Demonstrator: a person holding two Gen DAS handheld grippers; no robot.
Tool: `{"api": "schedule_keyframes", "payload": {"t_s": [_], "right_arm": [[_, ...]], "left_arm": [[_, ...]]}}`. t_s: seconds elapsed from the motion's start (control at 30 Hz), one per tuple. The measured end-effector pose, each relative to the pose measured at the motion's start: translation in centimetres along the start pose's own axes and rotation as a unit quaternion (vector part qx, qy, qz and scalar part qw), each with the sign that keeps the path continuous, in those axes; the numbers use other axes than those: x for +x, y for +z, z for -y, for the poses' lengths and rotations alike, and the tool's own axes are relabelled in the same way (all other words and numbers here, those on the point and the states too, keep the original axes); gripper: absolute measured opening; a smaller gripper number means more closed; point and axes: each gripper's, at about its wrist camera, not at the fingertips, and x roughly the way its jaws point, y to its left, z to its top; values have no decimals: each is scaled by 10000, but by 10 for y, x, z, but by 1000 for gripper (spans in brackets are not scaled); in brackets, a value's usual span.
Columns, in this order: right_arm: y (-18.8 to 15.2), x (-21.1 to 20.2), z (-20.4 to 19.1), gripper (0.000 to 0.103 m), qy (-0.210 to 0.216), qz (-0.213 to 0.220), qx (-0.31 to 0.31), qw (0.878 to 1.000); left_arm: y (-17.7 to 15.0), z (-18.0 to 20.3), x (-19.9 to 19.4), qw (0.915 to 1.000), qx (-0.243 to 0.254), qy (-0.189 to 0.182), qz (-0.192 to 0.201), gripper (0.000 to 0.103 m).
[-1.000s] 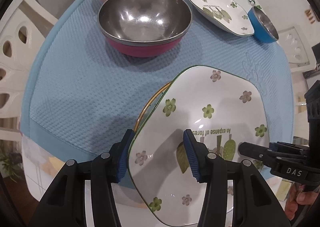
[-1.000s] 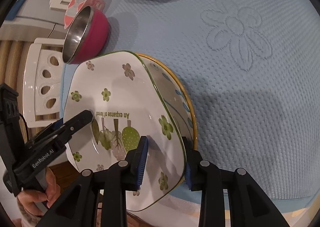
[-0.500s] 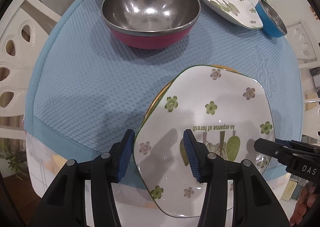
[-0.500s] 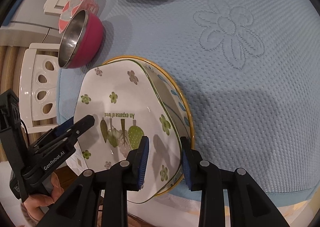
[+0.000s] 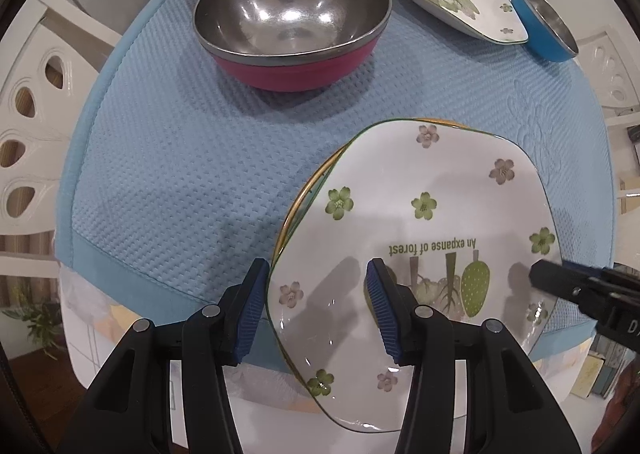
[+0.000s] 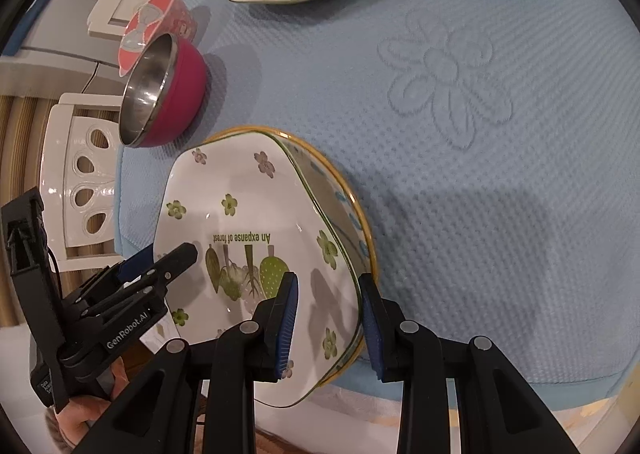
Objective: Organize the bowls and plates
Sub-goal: 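Carry the leaf-print plate over and lower it onto the Sunflower plate, then open both grippers and lift them away from the stacked plates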
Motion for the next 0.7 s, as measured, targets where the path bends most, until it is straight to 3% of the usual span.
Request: {"api": "schedule_keyframes", "payload": {"t_s": [0.3, 0.57, 0.63, 0.7], "right_arm": [[3, -9, 5, 31, -28, 28, -43, 10000], [3, -12, 14, 31, -97, -142, 109, 9998], [5, -16, 18, 34, -33, -169, 173, 9997], [8, -25, 19, 46, 225, -133, 132, 9996]], "left_arm": [[3, 8, -4, 9999, 101, 41, -4, 48], [7, 0, -19, 9998, -152, -54, -149, 50], [10, 2, -27, 9998, -138, -71, -158, 50], [14, 2, -37, 9998, -124, -95, -142, 53]]}}
